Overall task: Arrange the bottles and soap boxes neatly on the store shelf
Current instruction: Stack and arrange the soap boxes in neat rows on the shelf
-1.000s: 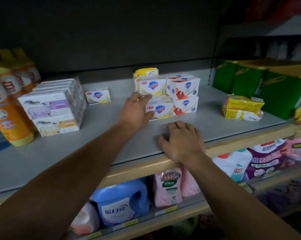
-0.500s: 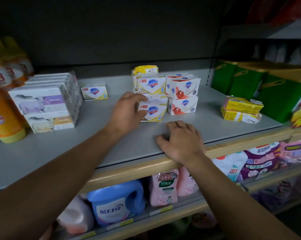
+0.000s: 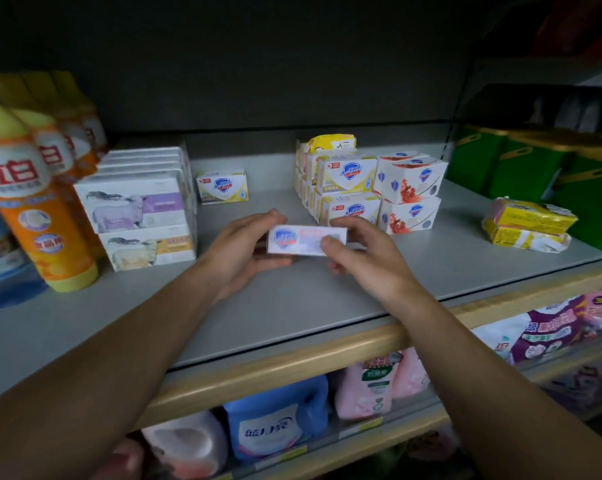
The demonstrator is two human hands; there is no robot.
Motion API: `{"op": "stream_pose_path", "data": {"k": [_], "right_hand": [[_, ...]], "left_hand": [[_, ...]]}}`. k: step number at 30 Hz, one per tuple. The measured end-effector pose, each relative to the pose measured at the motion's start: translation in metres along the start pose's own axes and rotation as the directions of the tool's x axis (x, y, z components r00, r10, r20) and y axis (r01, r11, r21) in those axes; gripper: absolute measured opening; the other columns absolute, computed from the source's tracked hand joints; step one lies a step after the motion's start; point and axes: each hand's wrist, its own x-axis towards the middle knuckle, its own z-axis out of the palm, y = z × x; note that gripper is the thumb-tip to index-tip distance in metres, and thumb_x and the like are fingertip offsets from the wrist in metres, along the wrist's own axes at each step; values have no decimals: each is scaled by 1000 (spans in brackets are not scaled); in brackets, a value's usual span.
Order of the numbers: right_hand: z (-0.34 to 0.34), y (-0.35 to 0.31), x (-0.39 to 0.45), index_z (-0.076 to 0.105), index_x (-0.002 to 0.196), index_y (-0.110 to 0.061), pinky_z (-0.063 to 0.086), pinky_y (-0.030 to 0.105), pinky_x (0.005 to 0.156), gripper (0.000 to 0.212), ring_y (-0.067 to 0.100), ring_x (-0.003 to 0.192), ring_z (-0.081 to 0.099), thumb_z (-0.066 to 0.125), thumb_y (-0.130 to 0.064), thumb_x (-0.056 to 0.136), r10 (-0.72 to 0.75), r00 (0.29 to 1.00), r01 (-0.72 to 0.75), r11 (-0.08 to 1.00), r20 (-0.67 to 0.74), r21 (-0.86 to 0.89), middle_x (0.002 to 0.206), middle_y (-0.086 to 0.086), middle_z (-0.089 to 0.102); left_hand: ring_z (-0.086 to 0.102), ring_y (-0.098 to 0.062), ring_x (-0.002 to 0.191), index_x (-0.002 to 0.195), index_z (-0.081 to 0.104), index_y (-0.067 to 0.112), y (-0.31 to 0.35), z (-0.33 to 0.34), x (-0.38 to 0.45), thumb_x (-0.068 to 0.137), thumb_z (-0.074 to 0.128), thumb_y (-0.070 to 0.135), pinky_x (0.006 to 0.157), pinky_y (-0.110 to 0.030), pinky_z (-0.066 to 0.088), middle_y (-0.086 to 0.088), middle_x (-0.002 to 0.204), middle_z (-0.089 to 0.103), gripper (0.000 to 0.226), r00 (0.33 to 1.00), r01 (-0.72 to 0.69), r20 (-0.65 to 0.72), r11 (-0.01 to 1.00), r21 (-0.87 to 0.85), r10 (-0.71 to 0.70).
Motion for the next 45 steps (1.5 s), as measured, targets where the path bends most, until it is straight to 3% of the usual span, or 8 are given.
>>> {"op": "stream_pose_path", "data": {"k": [5,17,24,26,34,37,41,45], "right_hand": [[5,-6,6,70,84,-16,52,30,52,63,25,54,69,49,-74,72,238,957,-240,971,-166,9,64,9,71],[11,-6,5,69,86,-24,40,19,39,68,13,43,57,31,-80,74,222,965,-235,968,-136,-86,65,-3,72],[4,3,0,66,101,-23,43,27,46,17,17,50,56,67,-32,87,19,993,0,987,-116,160,90,7,66],[4,5,-2,63,112,-33,48,30,55,35,13,61,59,73,-14,84,-68,996,73,992,-53,105,108,-1,67],[6,13,5,51,136,-23,58,28,72,51,-9,90,64,71,-22,89,-81,993,87,994,-86,64,123,-10,61],[8,16,8,57,129,-18,54,32,91,43,2,100,66,71,-22,88,-61,995,60,998,-77,-14,116,-11,67],[9,16,7,55,122,-29,49,11,69,45,-10,81,61,76,-22,83,-80,985,72,996,-153,-57,109,-10,67],[7,13,6,52,108,-36,54,25,58,48,8,82,69,72,-1,82,-124,981,134,989,-152,59,115,-6,63]], "left_hand": [[68,-18,67,94,68,14,-11,2,2,84,68,32,67,-29,58,-6,86,72,20,989,-74,132,992,106,60],[56,-15,47,96,73,34,0,-8,-5,87,65,46,44,-26,51,-2,67,69,17,941,-317,51,818,481,335],[58,-21,50,116,62,29,-1,-4,-8,89,59,48,51,-31,53,-5,83,69,33,990,-41,140,991,124,24],[58,-19,48,113,62,26,1,-4,-5,94,57,42,48,-29,52,-3,79,71,26,998,7,68,996,86,-13],[68,-17,68,132,52,21,2,-16,-6,85,63,14,64,-34,58,0,117,69,48,957,-66,287,994,81,40],[69,-22,74,140,44,19,2,-16,-5,80,64,9,71,-36,59,0,134,59,64,960,-113,266,990,79,88],[70,-36,91,140,45,23,0,-18,-5,83,65,1,79,-43,59,-7,125,63,65,969,-132,221,987,92,109],[71,-37,91,123,59,20,-1,-12,-4,86,65,15,74,-41,60,-6,110,72,37,987,-85,140,996,17,82]]}}
